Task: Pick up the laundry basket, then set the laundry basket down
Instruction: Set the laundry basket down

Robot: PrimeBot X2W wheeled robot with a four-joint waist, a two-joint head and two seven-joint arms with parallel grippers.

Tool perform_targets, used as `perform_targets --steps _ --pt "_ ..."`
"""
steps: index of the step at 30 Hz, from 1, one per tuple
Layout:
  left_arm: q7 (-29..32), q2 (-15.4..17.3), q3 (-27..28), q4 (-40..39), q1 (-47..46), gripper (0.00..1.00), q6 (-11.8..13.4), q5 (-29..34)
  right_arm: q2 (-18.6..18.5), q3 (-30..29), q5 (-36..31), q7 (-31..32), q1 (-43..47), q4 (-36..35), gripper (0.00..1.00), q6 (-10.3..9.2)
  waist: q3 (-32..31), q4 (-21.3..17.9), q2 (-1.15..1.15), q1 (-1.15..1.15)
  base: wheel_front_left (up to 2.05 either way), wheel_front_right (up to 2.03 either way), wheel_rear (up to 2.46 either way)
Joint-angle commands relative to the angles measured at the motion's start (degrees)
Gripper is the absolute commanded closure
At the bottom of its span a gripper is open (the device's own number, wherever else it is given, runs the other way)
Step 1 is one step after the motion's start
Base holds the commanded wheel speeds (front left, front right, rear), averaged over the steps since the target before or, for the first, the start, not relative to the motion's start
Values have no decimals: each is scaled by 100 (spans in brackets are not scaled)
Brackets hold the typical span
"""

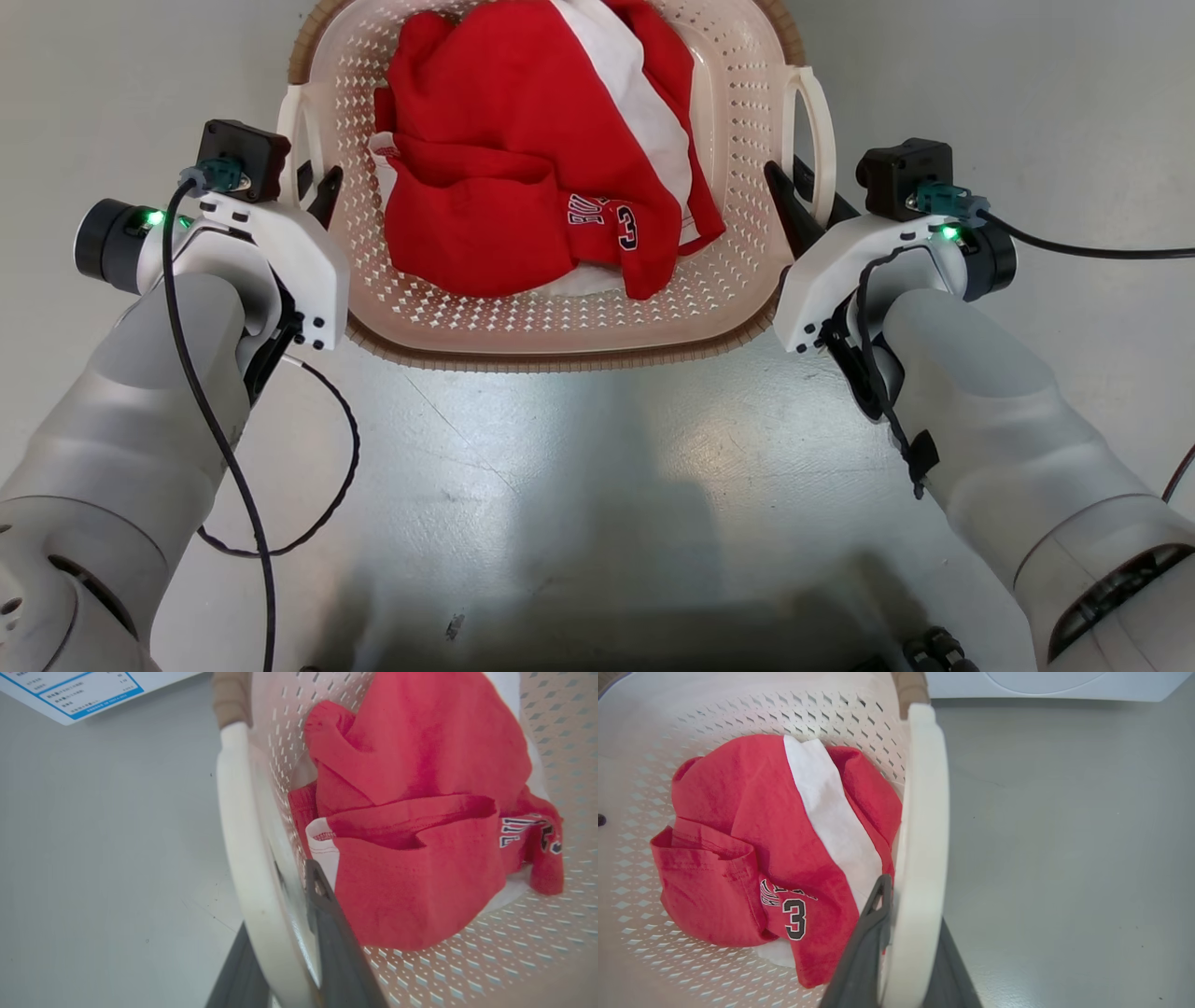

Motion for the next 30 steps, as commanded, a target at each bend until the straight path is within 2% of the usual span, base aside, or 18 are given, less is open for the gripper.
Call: perform_targets --steps 1,6,7,8,9,10,11,22,30 --pt "-1 246 -2 53 -82 100 -35 127 52 52 -89 -84 322 -118 100 92 12 -7 0 0 0 0 0" --pt "9 240 -11 64 -88 100 -35 115 52 19 -84 -84 347 -95 100 92 24 -19 0 0 0 0 0" --pt "18 236 -11 71 -87 92 -35 102 52 19 -79 -84 352 -66 100 92 27 -19 0 0 0 0 0" --pt "27 237 1 91 -90 69 -35 79 52 -4 -87 -84 332 -44 65 92 32 -25 0 0 0 0 0" --pt "52 233 25 124 -92 50 -35 45 52 -48 -122 -84 299 -21 28 92 40 -31 0 0 0 0 0" --pt "82 218 48 150 -89 12 -35 10 52 -89 -162 -84 279 -5 0 92 45 -33 0 0 0 0 0" --pt "103 207 63 172 -90 0 -33 -13 52 -143 -212 -84 258 2 0 92 49 -36 0 0 0 0 0" --pt "30 159 94 298 -147 0 13 -29 52 -498 -532 -84 374 -21 0 92 -3 -32 0 0 0 0 0" --pt "-33 115 189 343 -36 0 117 -104 52 -822 -713 -84 538 -170 0 92 -298 -41 0 0 0 0 0"
